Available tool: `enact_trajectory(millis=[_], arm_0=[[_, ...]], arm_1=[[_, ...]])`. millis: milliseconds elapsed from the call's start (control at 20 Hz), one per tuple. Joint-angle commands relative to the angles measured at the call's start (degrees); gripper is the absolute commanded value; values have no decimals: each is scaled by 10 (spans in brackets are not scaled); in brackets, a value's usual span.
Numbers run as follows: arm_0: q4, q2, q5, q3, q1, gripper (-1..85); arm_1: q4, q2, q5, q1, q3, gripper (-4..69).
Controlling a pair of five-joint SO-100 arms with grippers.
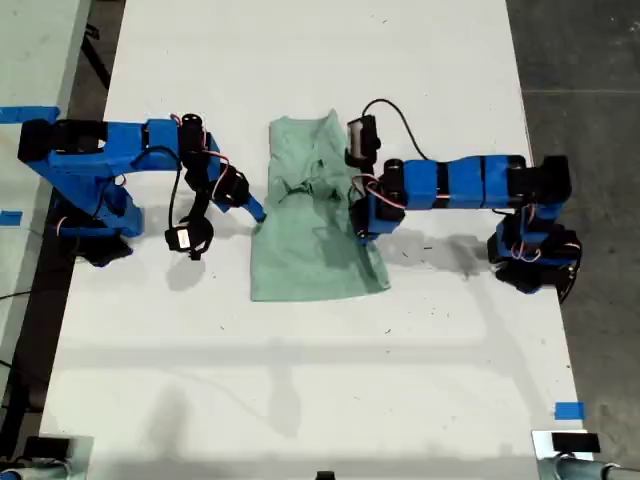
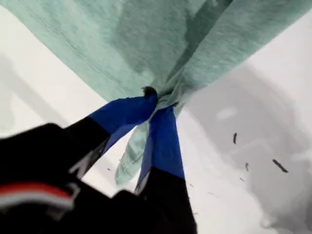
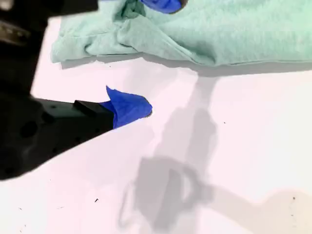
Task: Fold tshirt
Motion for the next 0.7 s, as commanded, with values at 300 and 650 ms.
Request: enact_trajectory(millis=[300,650], arm_0=[[7,11,-5,-18,8,254],[35,13,-18,-40,25,251]], arm_1=[[-122,-214,45,-13,-129,193],[30,-30,47,-42,-170,231]])
